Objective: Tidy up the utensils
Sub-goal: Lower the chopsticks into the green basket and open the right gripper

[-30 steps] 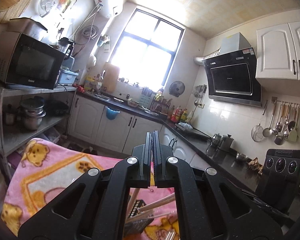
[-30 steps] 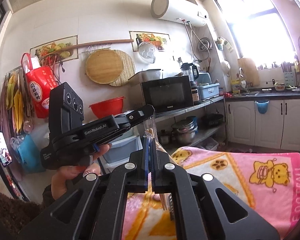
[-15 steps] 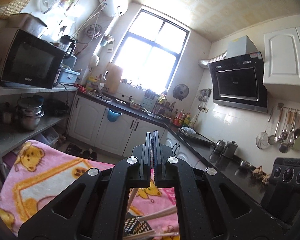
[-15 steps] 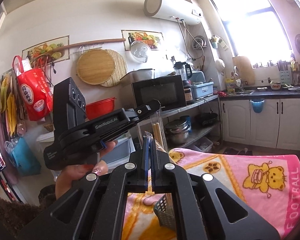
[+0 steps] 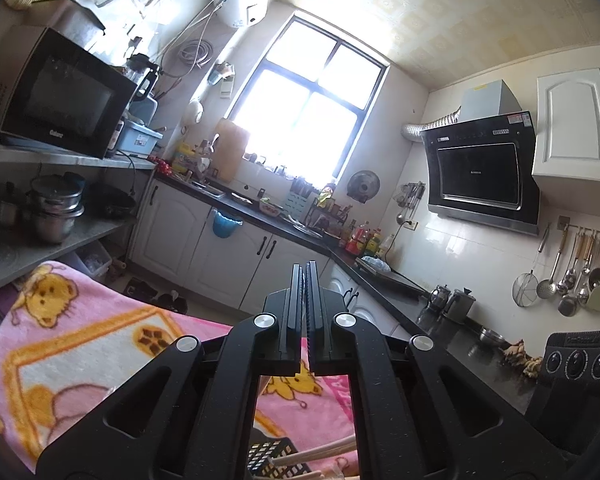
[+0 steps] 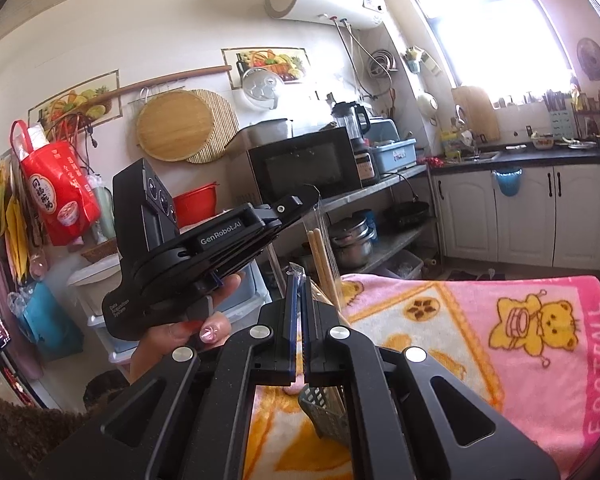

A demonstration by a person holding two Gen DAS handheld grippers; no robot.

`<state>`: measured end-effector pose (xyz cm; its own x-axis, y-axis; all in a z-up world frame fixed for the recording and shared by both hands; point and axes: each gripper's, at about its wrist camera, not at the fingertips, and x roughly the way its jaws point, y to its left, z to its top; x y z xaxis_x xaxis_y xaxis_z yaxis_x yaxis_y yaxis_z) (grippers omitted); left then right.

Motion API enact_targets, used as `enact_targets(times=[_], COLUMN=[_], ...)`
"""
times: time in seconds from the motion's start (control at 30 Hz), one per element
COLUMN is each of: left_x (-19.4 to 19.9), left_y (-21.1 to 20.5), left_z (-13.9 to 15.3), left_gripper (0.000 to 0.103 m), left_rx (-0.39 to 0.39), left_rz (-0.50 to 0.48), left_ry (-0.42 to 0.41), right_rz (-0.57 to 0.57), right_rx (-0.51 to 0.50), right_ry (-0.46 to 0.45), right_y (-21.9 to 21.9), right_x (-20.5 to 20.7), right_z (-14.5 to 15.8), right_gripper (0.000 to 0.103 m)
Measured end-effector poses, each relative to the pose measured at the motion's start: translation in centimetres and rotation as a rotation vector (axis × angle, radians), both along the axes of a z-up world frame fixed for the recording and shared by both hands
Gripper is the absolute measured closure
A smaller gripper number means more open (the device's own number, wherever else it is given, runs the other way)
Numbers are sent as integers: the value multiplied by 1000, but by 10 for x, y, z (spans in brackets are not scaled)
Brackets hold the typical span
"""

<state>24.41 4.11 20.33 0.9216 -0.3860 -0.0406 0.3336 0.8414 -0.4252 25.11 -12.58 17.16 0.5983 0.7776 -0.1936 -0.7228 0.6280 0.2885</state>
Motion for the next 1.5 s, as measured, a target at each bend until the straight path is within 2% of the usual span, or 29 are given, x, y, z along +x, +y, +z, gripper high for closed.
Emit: enact_targets(times=[0.2, 0.47, 0.77, 1.5], left_x=[5, 14, 18, 5], left_y=[-5, -14, -21, -22], left_z=[-10, -32, -57, -85], left_gripper=[103, 103, 103, 103], left_rx=[-1, 17, 68, 122], left_rz=[-19, -35, -33, -15], left_ry=[8, 65, 122, 216], right_rz=[-9, -19, -46, -230], right_rx=[-1, -6, -41, -191], right_ry=[33, 80, 140, 125], right_y=[-3, -6, -8, -23], right_x=[5, 10, 19, 16], right_z=[-12, -29, -51, -74], right_gripper=[101, 101, 101, 99])
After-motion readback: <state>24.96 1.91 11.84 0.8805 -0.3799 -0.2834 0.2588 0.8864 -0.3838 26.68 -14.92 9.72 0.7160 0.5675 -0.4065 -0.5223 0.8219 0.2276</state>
